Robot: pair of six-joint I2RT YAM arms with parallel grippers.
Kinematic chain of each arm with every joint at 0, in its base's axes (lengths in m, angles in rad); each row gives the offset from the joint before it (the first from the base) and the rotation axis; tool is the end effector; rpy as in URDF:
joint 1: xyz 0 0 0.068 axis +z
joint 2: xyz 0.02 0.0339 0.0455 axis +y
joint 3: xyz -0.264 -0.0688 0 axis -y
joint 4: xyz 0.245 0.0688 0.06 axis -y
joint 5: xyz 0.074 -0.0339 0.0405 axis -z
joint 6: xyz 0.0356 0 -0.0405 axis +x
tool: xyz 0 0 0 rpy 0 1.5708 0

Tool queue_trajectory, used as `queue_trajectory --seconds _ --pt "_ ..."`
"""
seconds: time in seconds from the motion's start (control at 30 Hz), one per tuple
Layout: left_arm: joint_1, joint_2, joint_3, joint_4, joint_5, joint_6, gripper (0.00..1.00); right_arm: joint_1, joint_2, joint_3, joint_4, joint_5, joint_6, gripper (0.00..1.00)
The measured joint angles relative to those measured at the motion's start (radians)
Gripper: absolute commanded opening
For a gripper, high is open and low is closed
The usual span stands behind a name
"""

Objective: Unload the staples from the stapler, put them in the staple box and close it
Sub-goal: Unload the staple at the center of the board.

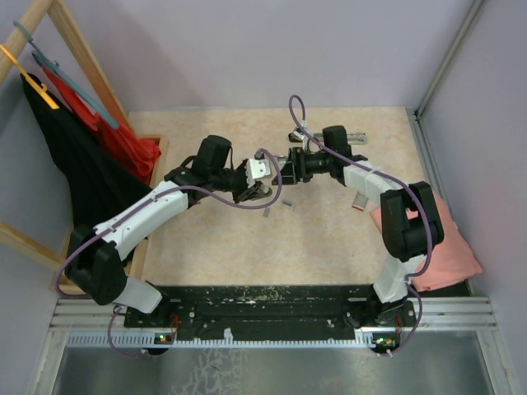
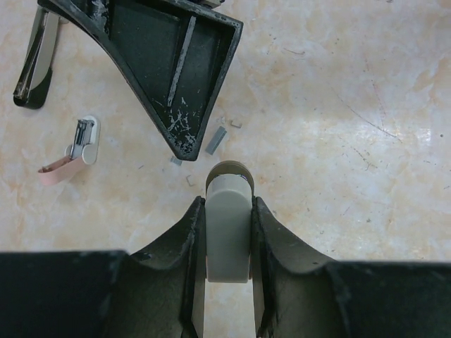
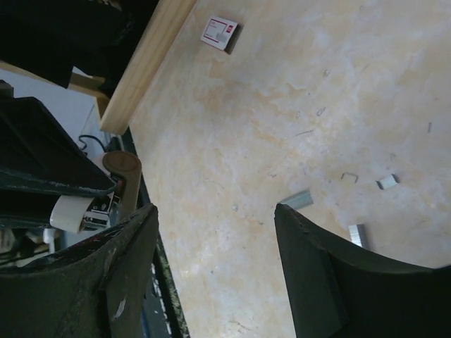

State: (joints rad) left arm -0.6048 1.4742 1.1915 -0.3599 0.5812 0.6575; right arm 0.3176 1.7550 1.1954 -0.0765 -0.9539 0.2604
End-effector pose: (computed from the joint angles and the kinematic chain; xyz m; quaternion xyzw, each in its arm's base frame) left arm 0.2600 -0.2035 0.3034 0.6091 0.6160 -0.2448 0.4354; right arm 0.3557 0.1475 0.2376 -0.2294 0.7869 0.5069 0.2668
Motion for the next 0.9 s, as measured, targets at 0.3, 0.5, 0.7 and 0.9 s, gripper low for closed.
queue_trajectory --seconds 0.3,0.5,0.7,0.9 --pt "0.000 -0.001 -0.031 0.042 0.009 -0.042 0.00 0.000 0.024 -0.025 0.132 -0.097 0.148 0.65" --pt "0.000 -0.001 -0.035 0.058 0.012 -0.057 0.00 0.000 0.024 -0.045 0.173 -0.126 0.185 0.61" --pt "0.000 -0.001 -0.048 0.077 0.006 -0.063 0.00 0.000 0.024 -0.052 0.166 -0.140 0.187 0.59" --pt "0.000 -0.001 -0.048 0.090 0.006 -0.064 0.00 0.001 0.024 -0.052 0.164 -0.165 0.188 0.58"
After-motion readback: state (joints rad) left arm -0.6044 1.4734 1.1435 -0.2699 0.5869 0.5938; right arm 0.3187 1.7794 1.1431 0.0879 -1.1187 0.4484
